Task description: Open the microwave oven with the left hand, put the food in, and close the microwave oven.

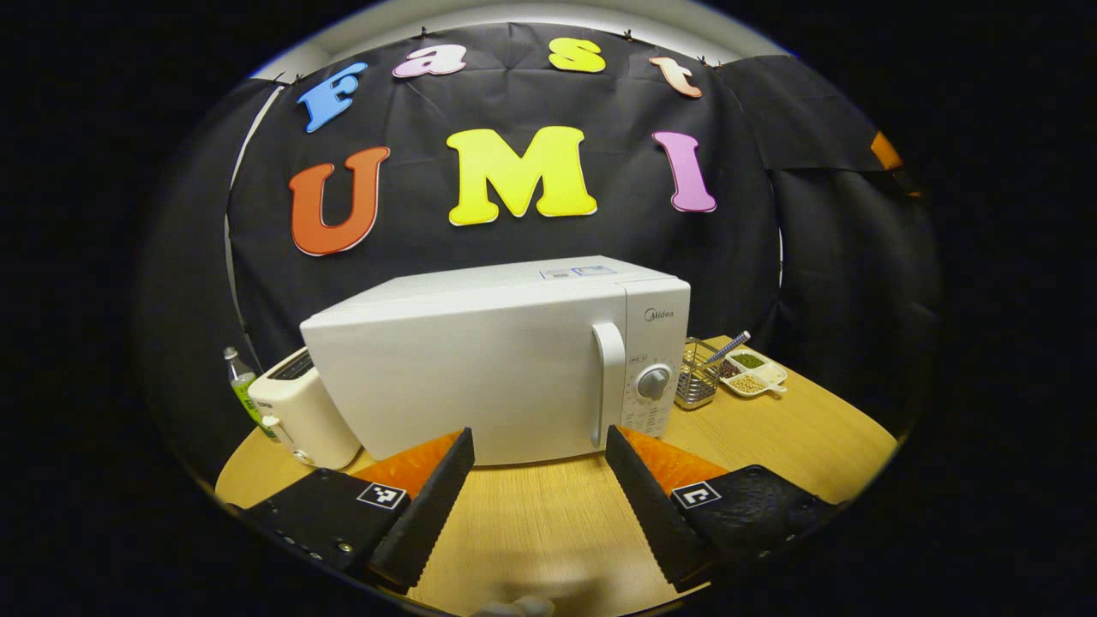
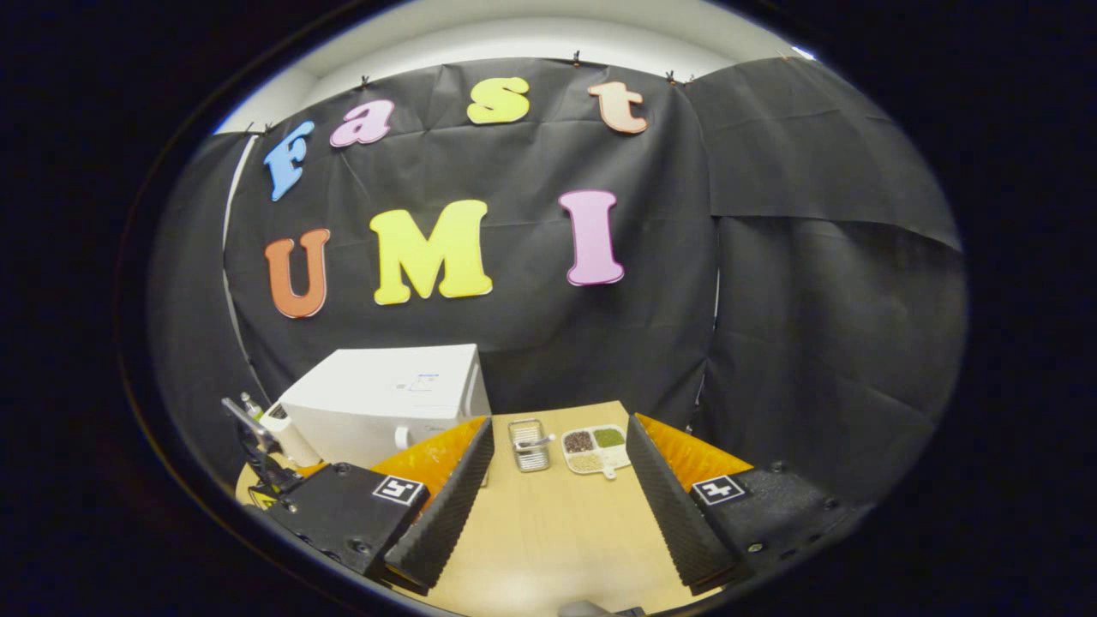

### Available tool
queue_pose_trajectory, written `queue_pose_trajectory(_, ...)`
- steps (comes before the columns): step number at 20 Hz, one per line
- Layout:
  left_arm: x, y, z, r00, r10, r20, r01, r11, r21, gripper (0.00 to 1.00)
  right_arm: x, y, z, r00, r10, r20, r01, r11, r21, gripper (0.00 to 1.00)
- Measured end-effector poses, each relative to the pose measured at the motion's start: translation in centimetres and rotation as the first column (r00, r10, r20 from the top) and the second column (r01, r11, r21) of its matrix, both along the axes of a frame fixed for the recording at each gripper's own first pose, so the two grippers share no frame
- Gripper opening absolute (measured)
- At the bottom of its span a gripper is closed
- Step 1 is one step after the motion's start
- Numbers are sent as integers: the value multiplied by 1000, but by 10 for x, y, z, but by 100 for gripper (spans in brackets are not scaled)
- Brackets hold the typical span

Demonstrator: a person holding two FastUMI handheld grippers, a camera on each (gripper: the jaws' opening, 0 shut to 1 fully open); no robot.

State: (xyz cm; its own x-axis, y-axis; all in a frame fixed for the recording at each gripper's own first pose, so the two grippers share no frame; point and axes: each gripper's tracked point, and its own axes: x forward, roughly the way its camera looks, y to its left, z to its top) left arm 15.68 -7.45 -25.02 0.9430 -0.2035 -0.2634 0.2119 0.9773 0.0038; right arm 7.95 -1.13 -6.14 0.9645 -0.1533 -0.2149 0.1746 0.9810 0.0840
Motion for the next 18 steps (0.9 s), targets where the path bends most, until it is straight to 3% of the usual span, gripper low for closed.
queue_pose_trajectory(5,-54,41,90,997,26,73,-22,997,-68,96,-13,39,7,998,53,37,-52,998,-23,99)
queue_pose_trajectory(10,-93,92,164,983,124,132,-109,987,-115,94,-33,69,17,993,83,88,-79,996,-41,99)
queue_pose_trajectory(13,-108,109,196,974,152,168,-128,981,-146,94,-44,85,25,988,102,116,-97,994,-46,99)
queue_pose_trajectory(18,-125,123,225,962,165,218,-141,982,-123,94,-55,99,43,979,122,165,-114,992,-62,99)
